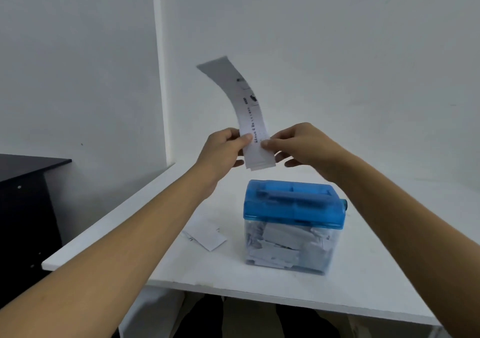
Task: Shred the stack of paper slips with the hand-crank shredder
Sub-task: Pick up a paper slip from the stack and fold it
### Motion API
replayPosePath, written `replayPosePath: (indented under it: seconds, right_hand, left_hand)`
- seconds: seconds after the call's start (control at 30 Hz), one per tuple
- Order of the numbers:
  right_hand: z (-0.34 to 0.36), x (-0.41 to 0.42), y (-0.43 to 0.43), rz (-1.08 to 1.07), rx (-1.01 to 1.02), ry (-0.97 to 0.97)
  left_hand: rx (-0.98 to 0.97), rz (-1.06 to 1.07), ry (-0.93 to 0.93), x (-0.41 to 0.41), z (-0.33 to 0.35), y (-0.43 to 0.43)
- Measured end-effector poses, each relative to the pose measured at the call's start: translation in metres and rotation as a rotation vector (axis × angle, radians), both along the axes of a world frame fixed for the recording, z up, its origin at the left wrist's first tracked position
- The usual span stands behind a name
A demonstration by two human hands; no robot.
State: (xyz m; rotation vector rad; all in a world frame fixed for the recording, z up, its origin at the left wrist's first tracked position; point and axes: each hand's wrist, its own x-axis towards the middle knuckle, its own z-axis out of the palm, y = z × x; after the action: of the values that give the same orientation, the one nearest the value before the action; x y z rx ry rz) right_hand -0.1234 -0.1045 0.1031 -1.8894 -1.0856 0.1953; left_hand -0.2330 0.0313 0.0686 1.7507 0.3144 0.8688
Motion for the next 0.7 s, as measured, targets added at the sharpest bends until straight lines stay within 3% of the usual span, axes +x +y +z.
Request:
replayPosePath:
  seconds: [0.2, 0.53, 0.7]
  right_hand:
    - [-0.004, 0.022, -0.026, -0.073, 0.018, 0.005]
    - [-0.049, 0.031, -0.027, -0.133, -0.046, -0.009]
    - [-0.052, 0.028, -0.027, -0.084, -0.115, -0.09]
  left_hand:
    - [0.035, -0.063, 0.023, 0.033, 0.004, -0.023]
    - [0.262, -0.021, 0.35, 0.029, -0.027, -0.013]
    - [0.342, 0.041, 0.286, 0.027, -0.025, -0.011]
